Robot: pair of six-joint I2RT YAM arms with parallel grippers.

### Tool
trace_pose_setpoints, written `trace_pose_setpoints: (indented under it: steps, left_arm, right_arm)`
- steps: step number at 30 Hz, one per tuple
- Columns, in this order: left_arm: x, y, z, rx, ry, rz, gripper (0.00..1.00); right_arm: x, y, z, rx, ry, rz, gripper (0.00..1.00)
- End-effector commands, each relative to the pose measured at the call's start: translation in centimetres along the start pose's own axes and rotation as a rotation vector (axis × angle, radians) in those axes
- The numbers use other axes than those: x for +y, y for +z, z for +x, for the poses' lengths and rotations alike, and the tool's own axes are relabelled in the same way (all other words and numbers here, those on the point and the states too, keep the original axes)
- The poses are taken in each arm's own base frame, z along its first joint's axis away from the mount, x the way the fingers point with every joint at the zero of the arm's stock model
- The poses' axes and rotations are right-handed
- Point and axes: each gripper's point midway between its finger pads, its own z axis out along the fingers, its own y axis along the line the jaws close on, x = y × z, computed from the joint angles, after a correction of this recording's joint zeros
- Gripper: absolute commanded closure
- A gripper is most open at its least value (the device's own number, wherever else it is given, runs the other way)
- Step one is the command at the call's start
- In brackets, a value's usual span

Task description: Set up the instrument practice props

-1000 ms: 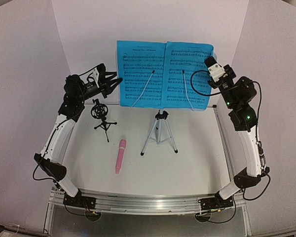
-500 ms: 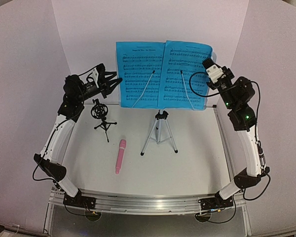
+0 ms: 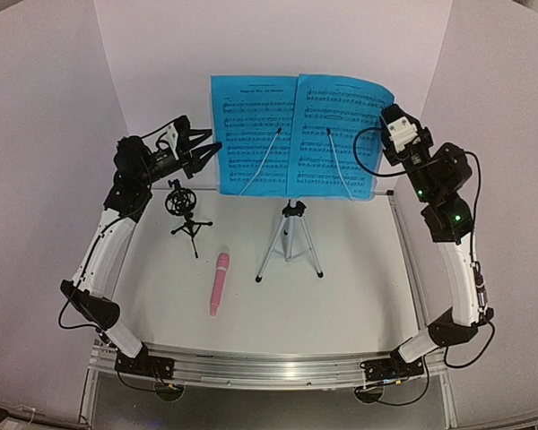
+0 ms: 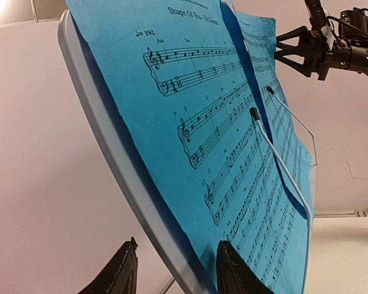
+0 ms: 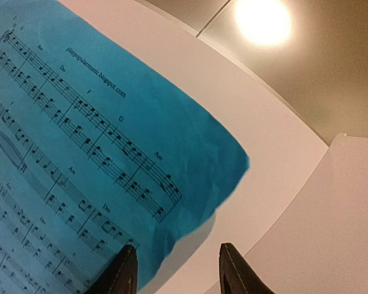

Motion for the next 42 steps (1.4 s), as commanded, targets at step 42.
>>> trace_pose_setpoints:
  steps: [42]
  left_arm:
    - [-16.5, -17.5, 37.5, 1.102, -0.876, -0.395, 0.22]
  right_arm:
    - [18.7, -25.0, 36.0, 1.232, 0.784, 0.284, 0.22]
